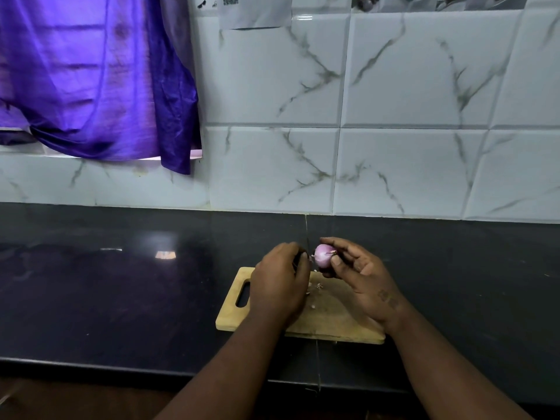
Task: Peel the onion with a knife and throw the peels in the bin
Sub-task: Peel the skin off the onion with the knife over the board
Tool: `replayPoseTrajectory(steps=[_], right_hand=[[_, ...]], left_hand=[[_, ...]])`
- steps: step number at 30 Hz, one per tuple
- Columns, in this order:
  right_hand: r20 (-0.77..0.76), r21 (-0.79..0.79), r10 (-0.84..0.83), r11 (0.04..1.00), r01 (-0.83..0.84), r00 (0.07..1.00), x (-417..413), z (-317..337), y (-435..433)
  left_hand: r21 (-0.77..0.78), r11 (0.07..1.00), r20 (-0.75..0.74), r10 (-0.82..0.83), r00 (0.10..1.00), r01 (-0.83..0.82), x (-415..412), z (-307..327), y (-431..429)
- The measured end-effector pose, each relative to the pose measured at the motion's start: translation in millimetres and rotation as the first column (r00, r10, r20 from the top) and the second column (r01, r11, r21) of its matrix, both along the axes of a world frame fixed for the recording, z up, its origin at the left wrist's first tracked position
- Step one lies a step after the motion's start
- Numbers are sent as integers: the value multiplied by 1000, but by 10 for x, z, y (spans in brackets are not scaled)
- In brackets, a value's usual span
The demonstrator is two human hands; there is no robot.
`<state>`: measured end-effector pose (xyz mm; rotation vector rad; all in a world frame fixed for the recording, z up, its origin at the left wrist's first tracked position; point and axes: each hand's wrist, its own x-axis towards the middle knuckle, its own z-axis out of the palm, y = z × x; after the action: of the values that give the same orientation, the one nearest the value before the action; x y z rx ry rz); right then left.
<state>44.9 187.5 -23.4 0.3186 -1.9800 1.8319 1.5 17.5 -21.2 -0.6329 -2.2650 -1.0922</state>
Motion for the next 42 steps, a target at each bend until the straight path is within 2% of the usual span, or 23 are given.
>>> replayPoseTrajectory(steps=[2, 4, 6, 9, 14, 19, 24, 27, 33, 42], right_hand=[[3, -36, -22, 999, 22, 1000, -12, -6, -11], [10, -72, -46, 996, 46, 999, -6, 4, -19], [36, -96, -64, 993, 67, 997, 7, 21, -23], [68, -105, -77, 991, 84, 995, 2, 27, -18], [98, -147, -51, 987, 65, 994, 2, 20, -32], [104, -158, -27, 986, 43, 994, 2, 34, -46], [103, -147, -35, 988, 50, 994, -9, 9, -25], [102, -151, -35, 987, 50, 994, -20, 10, -20], [86, -156, -38, 986, 51, 996, -19, 19, -23], [58, -164, -38, 985, 47, 998, 2, 44, -33]], left_hand=[[-21, 1000, -36, 10, 999, -10, -6, -10, -2], [25, 999, -80, -20, 997, 22, -48, -29, -10], [68, 988, -119, -133, 984, 142, -83, -55, -15], [49, 961, -191, -259, 947, 272, -89, -75, -18], [88, 952, -247, -264, 932, 293, -93, -67, -15], [113, 945, -237, -275, 932, 308, -70, -35, -14], [87, 929, -149, -344, 927, 359, -80, -41, -5], [89, 936, -113, -330, 937, 340, -79, -54, 4], [112, 931, -166, -328, 930, 348, -56, -41, -7], [153, 933, -160, -303, 939, 327, -45, -21, -19]])
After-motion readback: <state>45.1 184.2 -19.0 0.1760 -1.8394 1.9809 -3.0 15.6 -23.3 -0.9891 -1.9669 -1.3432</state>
